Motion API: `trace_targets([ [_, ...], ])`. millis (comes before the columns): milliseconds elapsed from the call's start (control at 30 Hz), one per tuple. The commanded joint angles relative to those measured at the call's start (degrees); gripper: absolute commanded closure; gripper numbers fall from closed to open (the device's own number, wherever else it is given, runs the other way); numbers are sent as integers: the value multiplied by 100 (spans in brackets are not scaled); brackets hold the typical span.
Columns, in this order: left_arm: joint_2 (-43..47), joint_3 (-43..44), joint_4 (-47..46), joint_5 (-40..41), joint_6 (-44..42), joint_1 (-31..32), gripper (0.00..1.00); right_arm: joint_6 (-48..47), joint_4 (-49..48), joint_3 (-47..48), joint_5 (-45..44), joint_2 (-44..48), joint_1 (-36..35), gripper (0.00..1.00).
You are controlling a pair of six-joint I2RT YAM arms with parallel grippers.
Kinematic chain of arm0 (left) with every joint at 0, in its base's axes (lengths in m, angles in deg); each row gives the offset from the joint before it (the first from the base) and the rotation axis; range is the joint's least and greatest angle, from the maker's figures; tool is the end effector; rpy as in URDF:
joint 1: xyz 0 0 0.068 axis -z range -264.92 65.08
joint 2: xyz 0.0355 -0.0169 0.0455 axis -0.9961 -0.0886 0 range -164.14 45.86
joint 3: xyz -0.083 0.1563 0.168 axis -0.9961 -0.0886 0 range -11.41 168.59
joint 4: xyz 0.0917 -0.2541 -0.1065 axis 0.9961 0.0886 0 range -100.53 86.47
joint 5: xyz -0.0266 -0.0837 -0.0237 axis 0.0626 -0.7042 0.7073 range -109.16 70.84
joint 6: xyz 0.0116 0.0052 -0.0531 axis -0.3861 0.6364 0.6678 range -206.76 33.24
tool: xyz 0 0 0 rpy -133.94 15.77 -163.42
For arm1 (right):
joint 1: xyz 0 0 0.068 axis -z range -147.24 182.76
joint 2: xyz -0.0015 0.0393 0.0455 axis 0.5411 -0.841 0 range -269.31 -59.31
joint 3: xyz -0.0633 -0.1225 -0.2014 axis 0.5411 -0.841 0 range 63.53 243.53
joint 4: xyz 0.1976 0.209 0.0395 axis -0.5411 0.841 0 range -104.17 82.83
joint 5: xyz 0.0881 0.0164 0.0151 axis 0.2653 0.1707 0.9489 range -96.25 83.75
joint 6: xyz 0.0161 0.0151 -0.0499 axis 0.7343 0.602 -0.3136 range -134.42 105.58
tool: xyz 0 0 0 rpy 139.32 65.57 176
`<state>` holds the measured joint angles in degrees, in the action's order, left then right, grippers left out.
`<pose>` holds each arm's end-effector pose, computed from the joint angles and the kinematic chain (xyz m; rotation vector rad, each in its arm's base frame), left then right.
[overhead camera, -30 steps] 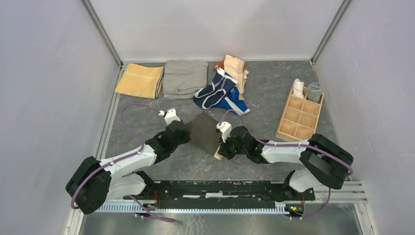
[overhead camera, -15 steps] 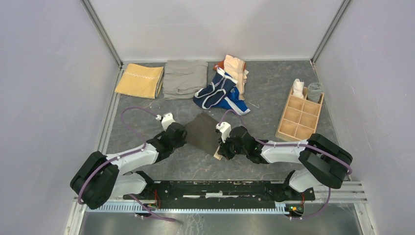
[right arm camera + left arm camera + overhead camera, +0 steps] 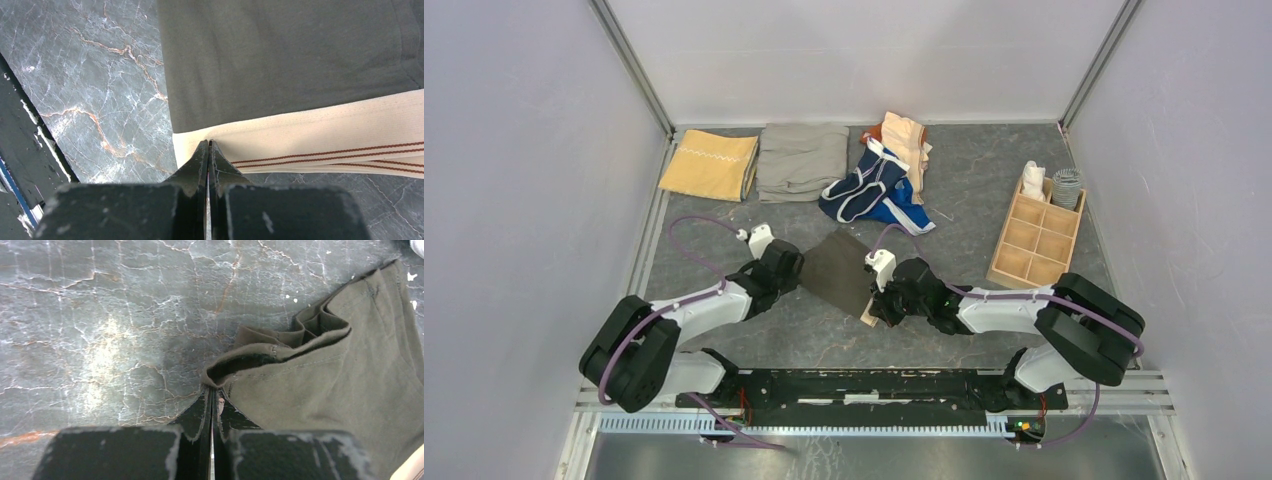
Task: Roll the underwear
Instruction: Fold the underwear at the center of the board.
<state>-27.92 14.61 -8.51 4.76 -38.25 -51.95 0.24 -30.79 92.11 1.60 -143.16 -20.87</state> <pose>0.2209 -0.1256 0.0924 -0.4969 2.2977 -0.1836 0.1663 0.2343 0.0852 -0.8606 2.1986 0.7708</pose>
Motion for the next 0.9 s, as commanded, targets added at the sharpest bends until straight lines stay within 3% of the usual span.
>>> trace_targets([
  [0, 30, 166, 616, 300, 159, -115, 98, -155, 384, -36, -8, 98, -54, 100],
  [200, 970, 497, 1171, 286, 24, -111, 98, -214, 362, 78, 443, 365, -93, 99],
  [400, 1801, 602, 1055, -259, -177, -86, 98, -597, 435, 515, 1181, 717, -104, 90],
  [600, 1276, 288, 23, -1250, -270, 261, 98, -750, 1258, 865, -264, 1049, 44, 83],
  [767, 784, 374, -575, -1232, -416, 987, 98, -641, 1516, 699, -747, 1378, 756, 68],
  [867, 475, 585, -823, -1305, -544, 1294, 98, -712, 1651, 791, -843, 1330, 1162, 54],
])
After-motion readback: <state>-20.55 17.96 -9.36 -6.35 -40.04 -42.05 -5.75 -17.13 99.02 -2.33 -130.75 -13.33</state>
